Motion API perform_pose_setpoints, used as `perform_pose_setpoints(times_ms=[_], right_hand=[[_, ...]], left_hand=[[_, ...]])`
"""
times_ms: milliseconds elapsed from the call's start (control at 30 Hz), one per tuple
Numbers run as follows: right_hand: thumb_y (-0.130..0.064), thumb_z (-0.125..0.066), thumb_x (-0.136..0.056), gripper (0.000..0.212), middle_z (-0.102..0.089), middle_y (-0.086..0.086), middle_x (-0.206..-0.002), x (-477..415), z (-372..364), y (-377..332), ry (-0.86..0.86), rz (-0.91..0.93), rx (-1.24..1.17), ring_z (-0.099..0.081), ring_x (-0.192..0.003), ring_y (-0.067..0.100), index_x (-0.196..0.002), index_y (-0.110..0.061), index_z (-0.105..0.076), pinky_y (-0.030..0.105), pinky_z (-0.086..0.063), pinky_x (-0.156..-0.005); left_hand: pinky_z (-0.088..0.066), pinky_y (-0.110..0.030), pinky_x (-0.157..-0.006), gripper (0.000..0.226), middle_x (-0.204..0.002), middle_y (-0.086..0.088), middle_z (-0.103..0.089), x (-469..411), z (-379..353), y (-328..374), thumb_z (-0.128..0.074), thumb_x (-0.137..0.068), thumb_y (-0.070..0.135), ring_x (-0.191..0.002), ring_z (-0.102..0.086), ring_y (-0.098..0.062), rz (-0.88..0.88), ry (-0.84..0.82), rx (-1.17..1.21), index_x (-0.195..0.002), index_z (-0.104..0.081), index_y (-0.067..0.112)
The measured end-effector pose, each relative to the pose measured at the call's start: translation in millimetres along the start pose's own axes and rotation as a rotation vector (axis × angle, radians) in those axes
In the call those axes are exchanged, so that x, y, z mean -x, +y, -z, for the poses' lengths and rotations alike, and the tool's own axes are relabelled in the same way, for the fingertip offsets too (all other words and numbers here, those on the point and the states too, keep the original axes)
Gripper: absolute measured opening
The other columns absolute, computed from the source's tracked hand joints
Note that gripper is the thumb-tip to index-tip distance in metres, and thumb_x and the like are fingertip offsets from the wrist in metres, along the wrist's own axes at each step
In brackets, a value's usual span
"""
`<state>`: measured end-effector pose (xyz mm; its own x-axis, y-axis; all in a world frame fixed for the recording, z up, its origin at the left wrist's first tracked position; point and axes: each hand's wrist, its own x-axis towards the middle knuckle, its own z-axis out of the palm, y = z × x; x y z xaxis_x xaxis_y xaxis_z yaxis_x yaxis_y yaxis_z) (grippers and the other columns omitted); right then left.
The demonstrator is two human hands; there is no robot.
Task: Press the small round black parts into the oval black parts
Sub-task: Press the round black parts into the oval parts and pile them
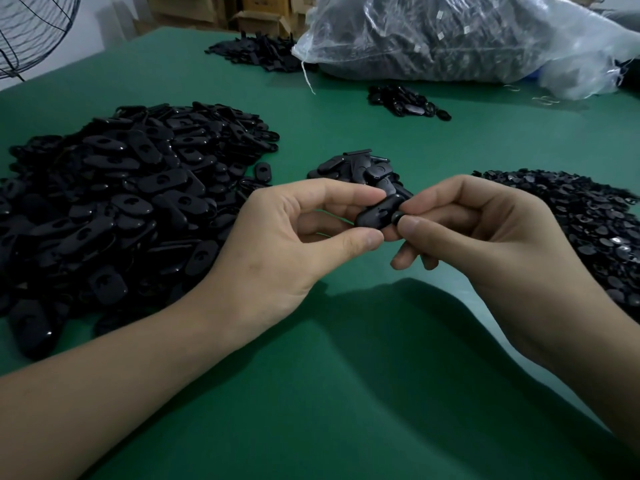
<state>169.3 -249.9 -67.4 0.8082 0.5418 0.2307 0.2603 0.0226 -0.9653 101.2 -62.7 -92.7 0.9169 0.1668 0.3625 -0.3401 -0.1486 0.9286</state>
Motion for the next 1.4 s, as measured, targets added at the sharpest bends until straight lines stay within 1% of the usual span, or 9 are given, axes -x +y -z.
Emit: perform_pose_setpoints(times_ms=[267, 367, 533, 633, 767, 900, 1067, 1267, 1400], right_hand=[[-0.022, -0.074, -0.077, 0.021, -0.078, 0.007, -0.08, 1.8, -3.4, 0.4, 0.022, -0.001, -0.001, -0.076, -0.071, 0.02, -0.091, -0.007, -0.069, 0.021, -0.052, -0.061], [-0.022, -0.074, -0.077, 0.022, -0.078, 0.007, -0.08, 2.0, -3.5, 0.4, 0.02, -0.007, -0.014, -0.076, -0.072, 0.02, -0.091, -0.007, -0.069, 0.021, -0.052, -0.061], [-0.027, -0.078, -0.069, 0.027, -0.078, 0.011, -0.086, 1.0, -1.4, -0.3, -0.008, -0.082, -0.149, -0.074, -0.073, 0.019, -0.089, -0.011, -0.07, 0.019, -0.052, -0.061], [-0.026, -0.08, -0.065, 0.024, -0.078, 0.013, -0.088, -0.6, 1.2, 0.9, -0.039, -0.149, -0.269, -0.073, -0.071, 0.018, -0.085, -0.015, -0.073, 0.018, -0.052, -0.061], [-0.023, -0.08, -0.066, 0.021, -0.077, 0.013, -0.088, -1.3, 3.0, 1.8, -0.062, -0.166, -0.309, -0.072, -0.07, 0.017, -0.085, -0.016, -0.073, 0.018, -0.052, -0.061], [-0.023, -0.08, -0.066, 0.02, -0.077, 0.012, -0.086, -1.3, 3.2, 0.8, -0.066, -0.158, -0.312, -0.072, -0.069, 0.017, -0.084, -0.017, -0.073, 0.018, -0.051, -0.06], [-0.025, -0.08, -0.065, 0.019, -0.077, 0.012, -0.085, -1.2, 1.9, -0.6, -0.057, -0.127, -0.285, -0.071, -0.068, 0.018, -0.081, -0.019, -0.073, 0.019, -0.05, -0.06], [-0.028, -0.079, -0.065, 0.03, -0.078, 0.012, -0.086, -1.2, 2.8, -0.9, -0.023, -0.091, -0.204, -0.071, -0.069, 0.018, -0.094, -0.018, -0.08, 0.02, -0.05, -0.062], [-0.024, -0.077, -0.069, 0.019, -0.078, 0.011, -0.084, -0.3, 0.7, -0.1, -0.009, -0.063, -0.18, -0.072, -0.069, 0.019, -0.086, -0.019, -0.081, 0.019, -0.05, -0.061]], left_hand=[[-0.055, -0.015, -0.077, 0.032, -0.092, 0.011, -0.076, 2.1, 0.4, 1.8, -0.084, -0.083, 0.014, -0.084, -0.072, -0.004, -0.03, 0.013, -0.1, -0.107, -0.078, 0.034], [-0.055, -0.015, -0.079, 0.032, -0.094, 0.009, -0.077, 2.0, 0.1, 1.5, -0.084, -0.083, 0.013, -0.085, -0.074, -0.006, -0.037, 0.011, -0.092, -0.108, -0.078, 0.032], [-0.056, -0.016, -0.081, 0.03, -0.091, 0.006, -0.079, -0.4, 0.3, 0.9, -0.085, -0.075, 0.017, -0.087, -0.076, -0.007, 0.038, 0.016, 0.062, -0.104, -0.078, 0.024], [-0.058, -0.02, -0.077, 0.028, -0.092, -0.002, -0.081, -0.9, -0.1, -0.2, -0.083, -0.07, 0.02, -0.088, -0.078, -0.015, 0.08, -0.007, 0.173, -0.097, -0.079, 0.02], [-0.058, -0.02, -0.072, 0.027, -0.093, -0.006, -0.081, -1.2, 0.2, 0.0, -0.082, -0.069, 0.018, -0.087, -0.078, -0.017, 0.108, -0.015, 0.223, -0.096, -0.078, 0.017], [-0.058, -0.02, -0.072, 0.027, -0.091, -0.005, -0.081, -1.8, 0.0, -0.2, -0.081, -0.07, 0.016, -0.085, -0.078, -0.016, 0.112, -0.006, 0.23, -0.096, -0.078, 0.016], [-0.057, -0.021, -0.077, 0.032, -0.092, -0.006, -0.079, -1.4, 1.0, 1.5, -0.08, -0.077, 0.018, -0.087, -0.077, -0.017, 0.077, -0.016, 0.196, -0.108, -0.076, 0.022], [-0.057, -0.021, -0.082, 0.021, -0.09, -0.006, -0.08, 0.7, -2.6, -1.9, -0.076, -0.087, -0.001, -0.084, -0.077, -0.016, 0.01, -0.004, 0.091, -0.099, -0.079, 0.016], [-0.056, -0.017, -0.085, 0.021, -0.093, 0.002, -0.081, 2.7, -3.3, 0.7, -0.076, -0.088, 0.001, -0.089, -0.078, -0.011, 0.004, -0.025, 0.049, -0.103, -0.079, 0.016]])
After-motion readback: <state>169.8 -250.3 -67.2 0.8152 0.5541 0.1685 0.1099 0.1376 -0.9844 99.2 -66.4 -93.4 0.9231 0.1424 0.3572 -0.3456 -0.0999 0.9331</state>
